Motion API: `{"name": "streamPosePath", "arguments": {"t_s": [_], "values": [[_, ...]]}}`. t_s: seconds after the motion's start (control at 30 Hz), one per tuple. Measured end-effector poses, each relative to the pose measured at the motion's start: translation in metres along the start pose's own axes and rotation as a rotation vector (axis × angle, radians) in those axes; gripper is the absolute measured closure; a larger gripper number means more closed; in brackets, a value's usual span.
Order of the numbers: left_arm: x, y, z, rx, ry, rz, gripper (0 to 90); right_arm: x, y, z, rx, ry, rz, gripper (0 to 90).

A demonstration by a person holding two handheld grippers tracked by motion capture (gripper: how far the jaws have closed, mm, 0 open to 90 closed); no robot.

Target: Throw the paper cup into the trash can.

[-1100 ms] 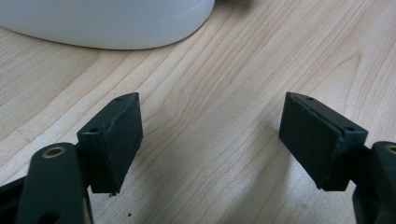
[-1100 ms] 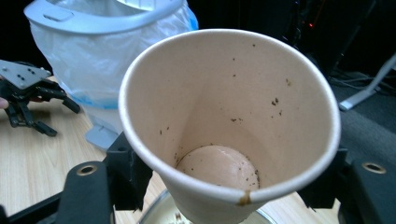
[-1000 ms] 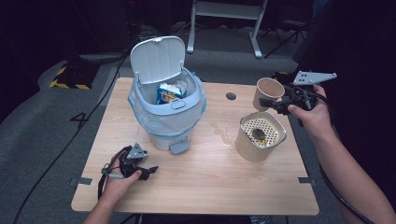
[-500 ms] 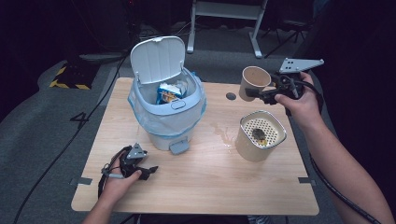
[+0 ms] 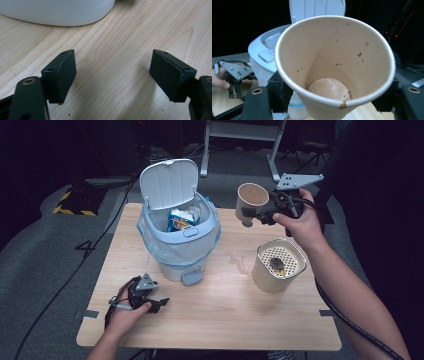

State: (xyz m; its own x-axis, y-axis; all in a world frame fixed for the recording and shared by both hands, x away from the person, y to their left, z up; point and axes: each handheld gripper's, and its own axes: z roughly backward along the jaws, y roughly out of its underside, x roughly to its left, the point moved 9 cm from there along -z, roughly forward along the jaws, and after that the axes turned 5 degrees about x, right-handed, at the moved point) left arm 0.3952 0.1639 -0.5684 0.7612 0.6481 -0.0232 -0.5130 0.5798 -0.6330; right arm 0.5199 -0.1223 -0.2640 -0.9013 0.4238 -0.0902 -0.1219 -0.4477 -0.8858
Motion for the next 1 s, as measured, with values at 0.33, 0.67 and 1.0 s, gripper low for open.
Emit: {"name": "streamPosePath", "arguments": {"t_s": [0.33, 0.67, 1.0], "values": [[0.0, 0.0, 0.0, 0.0, -0.001, -0.003, 21.7, 0.018, -0.026, -0.039, -0.056, -0.058, -0.004, 30.4], [0.0, 0.0, 0.0, 0.0, -0.004, -0.002, 21.7, 0.033, -0.044, -0.075, -0.087, -0.122, -0.024, 29.9], [0.0, 0.001, 0.0, 0.002, -0.009, 0.001, 21.7, 0.045, -0.044, -0.105, -0.065, -0.157, -0.037, 29.7]]}}
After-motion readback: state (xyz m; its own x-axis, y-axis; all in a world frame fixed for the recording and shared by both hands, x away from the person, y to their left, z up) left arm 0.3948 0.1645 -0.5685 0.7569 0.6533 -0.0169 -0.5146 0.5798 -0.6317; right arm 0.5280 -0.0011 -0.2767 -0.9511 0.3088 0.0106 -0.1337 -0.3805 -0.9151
